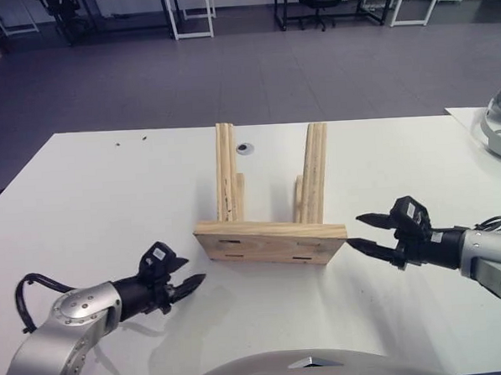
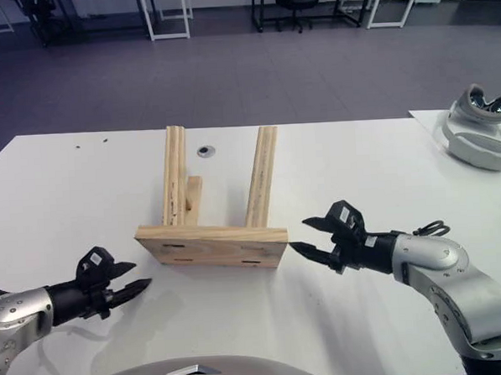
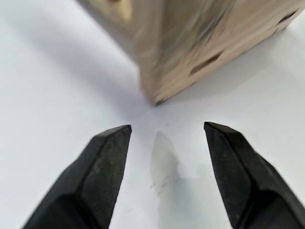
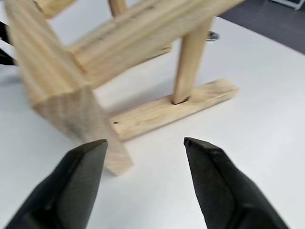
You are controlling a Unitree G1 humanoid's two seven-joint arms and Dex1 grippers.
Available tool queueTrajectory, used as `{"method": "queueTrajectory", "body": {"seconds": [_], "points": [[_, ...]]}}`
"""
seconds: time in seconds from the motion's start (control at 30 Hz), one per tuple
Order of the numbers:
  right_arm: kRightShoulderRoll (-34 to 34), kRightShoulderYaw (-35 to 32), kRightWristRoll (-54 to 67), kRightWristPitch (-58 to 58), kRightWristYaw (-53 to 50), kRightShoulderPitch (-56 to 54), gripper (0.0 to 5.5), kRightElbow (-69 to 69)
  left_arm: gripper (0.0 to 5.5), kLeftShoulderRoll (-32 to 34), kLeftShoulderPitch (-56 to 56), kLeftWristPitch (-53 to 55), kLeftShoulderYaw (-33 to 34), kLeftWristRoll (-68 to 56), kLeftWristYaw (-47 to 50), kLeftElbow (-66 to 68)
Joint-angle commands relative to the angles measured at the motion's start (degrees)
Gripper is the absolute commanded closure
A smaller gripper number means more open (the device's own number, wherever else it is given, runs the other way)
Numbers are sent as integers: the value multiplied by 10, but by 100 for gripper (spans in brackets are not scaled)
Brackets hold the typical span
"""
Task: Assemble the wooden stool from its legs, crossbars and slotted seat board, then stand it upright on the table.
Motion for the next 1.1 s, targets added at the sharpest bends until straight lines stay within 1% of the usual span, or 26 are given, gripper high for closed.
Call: {"method": "queueTrajectory", "body": {"seconds": [0.03, 0.1, 0.17, 0.3, 0.37, 0.53, 0.57, 0.67, 0.77, 0.87, 0.93, 0.97, 1.0, 1.07, 1.1], "points": [[-57, 41, -89, -104, 42, 28, 248, 49, 267, 67, -9, -80, -1, 33, -58, 44], [-47, 57, -73, -129, 74, 15, 248, 52, 267, 77, -40, -114, -26, 20, -100, 59], [-34, 83, -53, -148, 110, -14, 248, 59, 267, 86, -102, -154, -70, 27, -144, 99], [-5, 146, -70, -174, 135, -90, 248, 112, 267, 82, -205, -210, -126, 46, -190, 168], [8, 179, -92, -191, 141, -113, 248, 141, 267, 74, -247, -236, -156, 58, -213, 203], [21, 214, -107, -218, 164, -156, 248, 179, 267, 31, -292, -268, -215, 51, -247, 242], [23, 219, -108, -223, 169, -163, 263, 182, 265, 28, -293, -273, -221, 51, -253, 247], [21, 221, -100, -229, 190, -174, 323, 183, 321, 34, -287, -289, -227, 59, -264, 258], [14, 217, -93, -235, 215, -177, 387, 185, 379, 50, -283, -332, -233, 85, -277, 282], [20, 212, -81, -243, 238, -195, 405, 180, 398, 44, -308, -346, -231, 80, -286, 284], [11, 193, -49, -222, 267, -232, 407, 167, 400, 46, -336, -304, -213, 31, -301, 238], [2, 177, -21, -195, 283, -255, 409, 159, 401, 52, -351, -267, -200, -6, -311, 208], [-19, 154, 29, -142, 308, -290, 409, 149, 403, 67, -373, -207, -177, -68, -323, 170], [-107, 110, 152, 13, 386, -381, 409, 147, 408, 120, -442, -32, -103, -272, -332, 126], [-169, 106, 238, 109, 426, -437, 409, 156, 409, 174, -463, 58, -63, -402, -334, 126]]}}
